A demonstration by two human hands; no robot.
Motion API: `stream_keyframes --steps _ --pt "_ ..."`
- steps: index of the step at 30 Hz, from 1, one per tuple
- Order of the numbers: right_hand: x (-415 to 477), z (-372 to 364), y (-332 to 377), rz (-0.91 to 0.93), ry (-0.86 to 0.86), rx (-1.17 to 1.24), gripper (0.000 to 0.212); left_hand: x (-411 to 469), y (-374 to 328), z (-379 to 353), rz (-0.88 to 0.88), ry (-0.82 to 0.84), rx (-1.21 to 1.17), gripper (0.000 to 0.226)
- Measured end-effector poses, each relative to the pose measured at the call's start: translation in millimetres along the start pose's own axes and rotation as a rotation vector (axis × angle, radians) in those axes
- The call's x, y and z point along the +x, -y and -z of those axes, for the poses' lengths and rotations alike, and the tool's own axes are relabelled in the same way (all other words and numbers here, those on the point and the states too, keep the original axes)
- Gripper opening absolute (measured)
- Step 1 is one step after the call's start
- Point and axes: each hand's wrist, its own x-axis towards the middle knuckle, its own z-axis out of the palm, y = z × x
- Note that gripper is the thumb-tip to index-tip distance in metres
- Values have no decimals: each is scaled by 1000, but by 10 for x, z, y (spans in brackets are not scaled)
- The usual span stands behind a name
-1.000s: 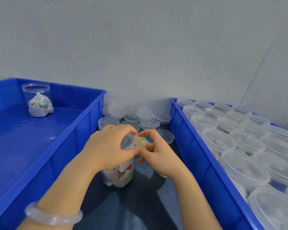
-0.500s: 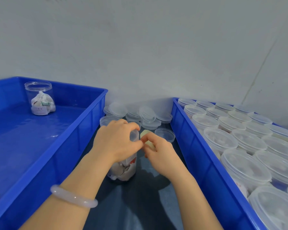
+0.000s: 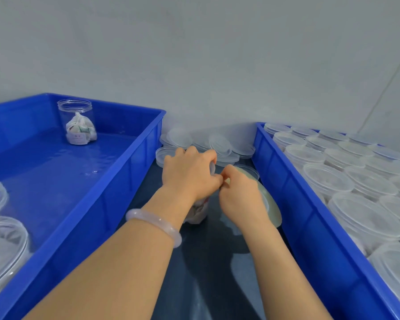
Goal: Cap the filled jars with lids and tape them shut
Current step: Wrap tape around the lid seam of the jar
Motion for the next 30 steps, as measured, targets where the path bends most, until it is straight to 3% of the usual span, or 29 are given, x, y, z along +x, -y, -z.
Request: stream_keyframes --steps 3,6,14,20,24,26,30 --pt "-22 24 36 1 12 -28 23 9 -7 3 5 7 6 21" --pt "-53 40 46 3 3 -59 11 -3 -17 -1 -15 16 12 24" --pt "-177 122 62 -20 -3 -53 10 4 15 22 -83 53 2 28" --pt "-470 96 14 138 -140 115 17 147 146 59 35 69 55 24" --pt "-261 -44 -182 90 11 -29 7 152 179 28 -12 79 66 30" --pt "-186 -181 -252 78 68 -5 11 167 185 10 -13 68 83 31" --pt "-100 -446 -361 87 182 -182 27 161 149 4 -6 29 125 27"
